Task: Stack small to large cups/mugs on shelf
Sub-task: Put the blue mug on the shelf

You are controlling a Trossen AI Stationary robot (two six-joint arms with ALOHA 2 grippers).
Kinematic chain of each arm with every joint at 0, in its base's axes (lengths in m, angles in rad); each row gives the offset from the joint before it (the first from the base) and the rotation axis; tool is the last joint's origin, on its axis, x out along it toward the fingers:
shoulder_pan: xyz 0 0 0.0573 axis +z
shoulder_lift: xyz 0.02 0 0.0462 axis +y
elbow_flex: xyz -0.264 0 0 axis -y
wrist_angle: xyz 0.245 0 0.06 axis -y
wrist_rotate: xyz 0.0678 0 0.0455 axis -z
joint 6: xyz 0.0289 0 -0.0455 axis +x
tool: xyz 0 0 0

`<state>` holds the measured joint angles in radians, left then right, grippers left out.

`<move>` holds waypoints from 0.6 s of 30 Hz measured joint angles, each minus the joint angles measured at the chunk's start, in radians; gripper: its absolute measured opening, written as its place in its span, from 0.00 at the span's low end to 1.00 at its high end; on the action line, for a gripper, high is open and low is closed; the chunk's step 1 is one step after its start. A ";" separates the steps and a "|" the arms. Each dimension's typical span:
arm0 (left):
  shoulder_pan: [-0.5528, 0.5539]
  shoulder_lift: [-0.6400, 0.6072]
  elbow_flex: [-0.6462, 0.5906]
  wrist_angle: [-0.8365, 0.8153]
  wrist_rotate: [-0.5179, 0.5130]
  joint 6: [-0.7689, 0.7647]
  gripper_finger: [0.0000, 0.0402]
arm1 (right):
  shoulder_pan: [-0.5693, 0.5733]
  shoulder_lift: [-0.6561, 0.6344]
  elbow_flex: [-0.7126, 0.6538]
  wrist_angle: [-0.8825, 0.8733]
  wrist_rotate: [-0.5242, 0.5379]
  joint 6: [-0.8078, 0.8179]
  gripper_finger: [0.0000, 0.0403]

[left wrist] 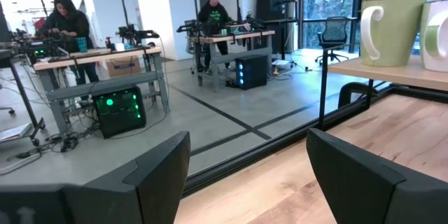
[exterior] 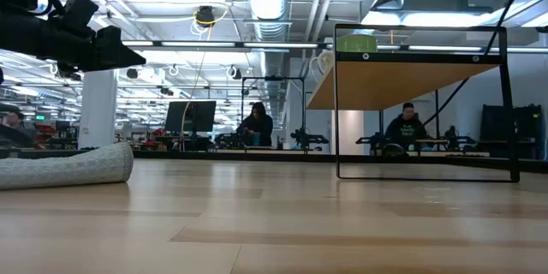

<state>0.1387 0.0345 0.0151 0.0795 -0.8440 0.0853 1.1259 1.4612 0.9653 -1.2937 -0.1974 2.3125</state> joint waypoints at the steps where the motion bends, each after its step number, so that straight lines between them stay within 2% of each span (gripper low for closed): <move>1: 0.000 0.000 0.000 0.000 0.000 0.000 0.69 | 0.000 0.000 -0.011 0.001 0.001 0.003 0.56; 9: 0.000 0.000 0.000 -0.003 0.000 0.000 0.69 | -0.001 0.000 -0.065 0.044 -0.006 0.019 0.53; 18: 0.000 0.000 0.001 -0.005 0.000 0.000 0.69 | 0.000 -0.001 -0.065 0.075 0.000 0.009 0.24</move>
<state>0.1387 0.0345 0.0158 0.0746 -0.8440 0.0853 1.1263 1.4605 0.9001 -1.2190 -0.1976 2.3219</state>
